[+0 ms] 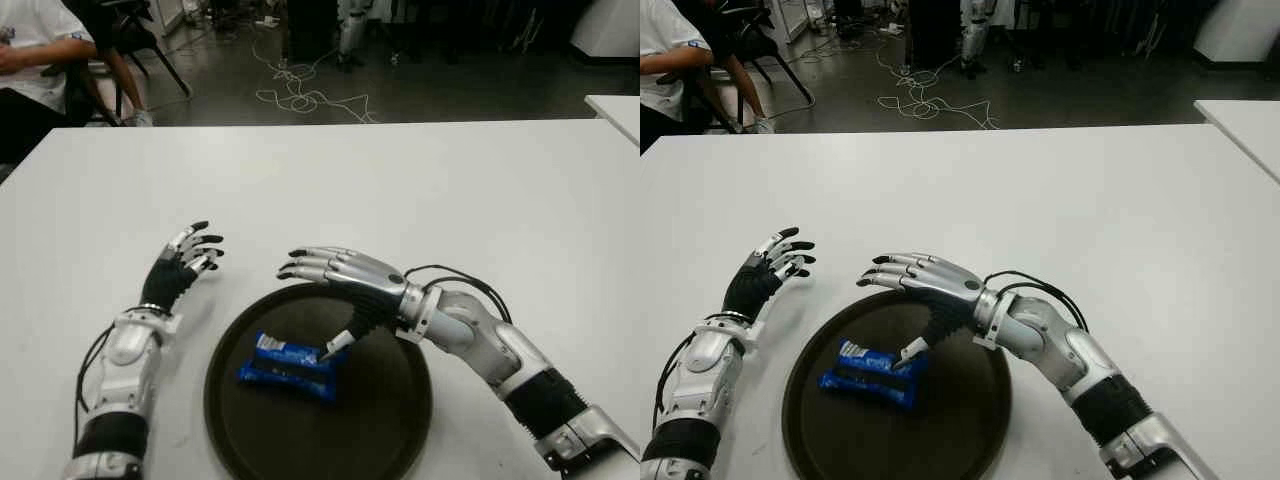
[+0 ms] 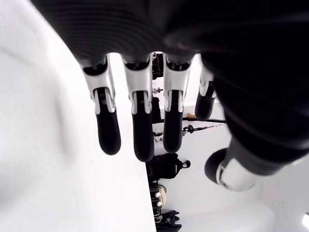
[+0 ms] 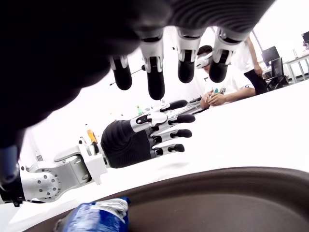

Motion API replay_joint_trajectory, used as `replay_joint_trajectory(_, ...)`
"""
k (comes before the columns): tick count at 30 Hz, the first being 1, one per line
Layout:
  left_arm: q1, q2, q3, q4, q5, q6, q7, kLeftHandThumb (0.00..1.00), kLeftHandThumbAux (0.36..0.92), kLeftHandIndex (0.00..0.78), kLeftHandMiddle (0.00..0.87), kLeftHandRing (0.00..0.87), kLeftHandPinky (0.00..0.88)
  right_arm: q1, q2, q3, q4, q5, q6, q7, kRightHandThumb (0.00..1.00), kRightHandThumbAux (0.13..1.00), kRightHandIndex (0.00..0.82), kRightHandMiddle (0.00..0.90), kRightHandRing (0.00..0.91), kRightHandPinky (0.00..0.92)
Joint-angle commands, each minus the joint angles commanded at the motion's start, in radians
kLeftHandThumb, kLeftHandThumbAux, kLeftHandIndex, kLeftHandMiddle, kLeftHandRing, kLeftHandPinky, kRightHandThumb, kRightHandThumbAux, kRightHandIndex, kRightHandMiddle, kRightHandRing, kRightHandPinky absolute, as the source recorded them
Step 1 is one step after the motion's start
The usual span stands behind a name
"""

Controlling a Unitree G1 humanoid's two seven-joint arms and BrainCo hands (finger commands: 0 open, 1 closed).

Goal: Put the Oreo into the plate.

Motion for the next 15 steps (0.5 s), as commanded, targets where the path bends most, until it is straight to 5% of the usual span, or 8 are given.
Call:
replay_joint_trajectory(12, -0.001, 0.000, 0.001, 0.003, -0.010, -0.004, -0.017, 0.171, 0.662, 0.140, 0.269, 0.298, 0.358, -0.025, -0.005, -0.021, 0.026, 0.018, -0.005, -0.006, 0.000, 0.481, 0.000, 0.000, 0.000, 0.000)
replay_joint_trajectory(15, -0.001, 0.001, 0.001, 0.002, -0.008, -0.001, -0.015, 0.176, 0.662, 0.140, 0.274, 0.301, 0.367, -0.061, -0.012, -0.045, 0.082, 0.032, -0.013, -0.018, 0.000, 0.473, 0.000, 0.000, 0.000, 0.000)
